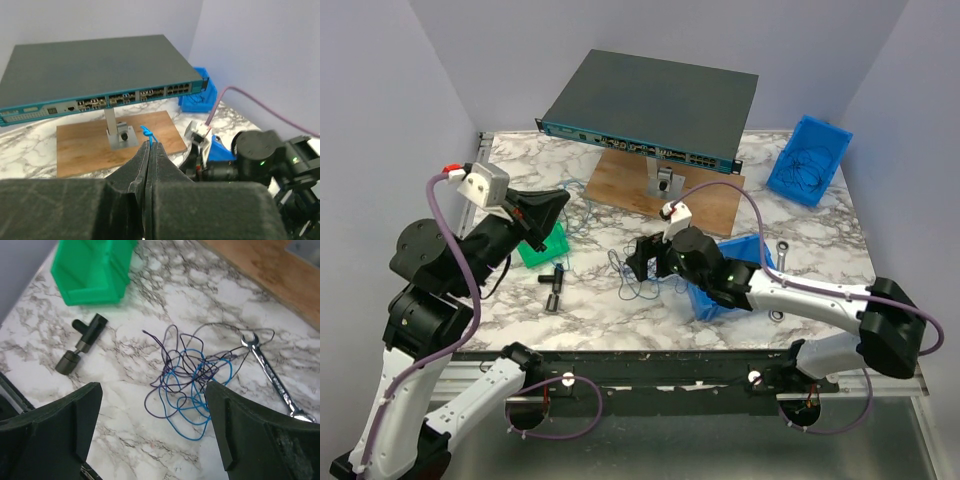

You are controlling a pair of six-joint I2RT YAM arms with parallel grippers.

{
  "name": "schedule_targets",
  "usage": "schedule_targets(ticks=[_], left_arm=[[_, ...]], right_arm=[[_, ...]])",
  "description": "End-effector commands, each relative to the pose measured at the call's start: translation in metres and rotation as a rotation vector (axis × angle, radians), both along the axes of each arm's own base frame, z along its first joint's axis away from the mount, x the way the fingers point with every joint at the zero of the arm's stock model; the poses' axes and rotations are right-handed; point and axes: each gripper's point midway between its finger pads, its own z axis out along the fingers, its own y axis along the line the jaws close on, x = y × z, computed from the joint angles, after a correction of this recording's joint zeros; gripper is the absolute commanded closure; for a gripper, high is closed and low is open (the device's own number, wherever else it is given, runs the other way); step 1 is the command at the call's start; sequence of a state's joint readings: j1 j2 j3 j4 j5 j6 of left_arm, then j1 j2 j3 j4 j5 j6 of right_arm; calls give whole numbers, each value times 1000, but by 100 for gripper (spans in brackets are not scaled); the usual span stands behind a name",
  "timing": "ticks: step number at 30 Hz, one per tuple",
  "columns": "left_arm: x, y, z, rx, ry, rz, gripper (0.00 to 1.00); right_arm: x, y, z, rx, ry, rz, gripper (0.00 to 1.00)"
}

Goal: Untangle the cables
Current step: Untie the cable, then place the cable in the bin.

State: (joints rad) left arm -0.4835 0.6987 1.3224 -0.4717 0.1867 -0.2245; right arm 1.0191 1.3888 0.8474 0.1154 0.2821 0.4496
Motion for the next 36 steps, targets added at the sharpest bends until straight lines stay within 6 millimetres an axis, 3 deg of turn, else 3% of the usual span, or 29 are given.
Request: schedule_targets(ticks=[1,7,12,20,22,25,30,36], left_arm=[[-1,-14,-21,63,42,-81,100],[-2,-25,-33,85,79,-144,100],[-1,-37,-48,101,141,-208,100],[12,-48,-75,136,258,-229,100],[24,-38,-81,155,298,-141,100],[46,-7,-88,194,345,79,100],[60,40,-86,228,342,354,100],[80,68,-88,257,340,530,100]], right_arm=[[-16,7,39,37,-124,168,8],[-35,20,76,105,-207,323,9],[-32,10,101,109,-255,293,8],[-36,-4,125,122,-307,281,7],[-36,-9,127,119,-312,271,7],[-35,-16,130,118,-322,243,7],[-33,-31,126,124,-332,181,7],[-34,-45,127,142,-339,143,7]])
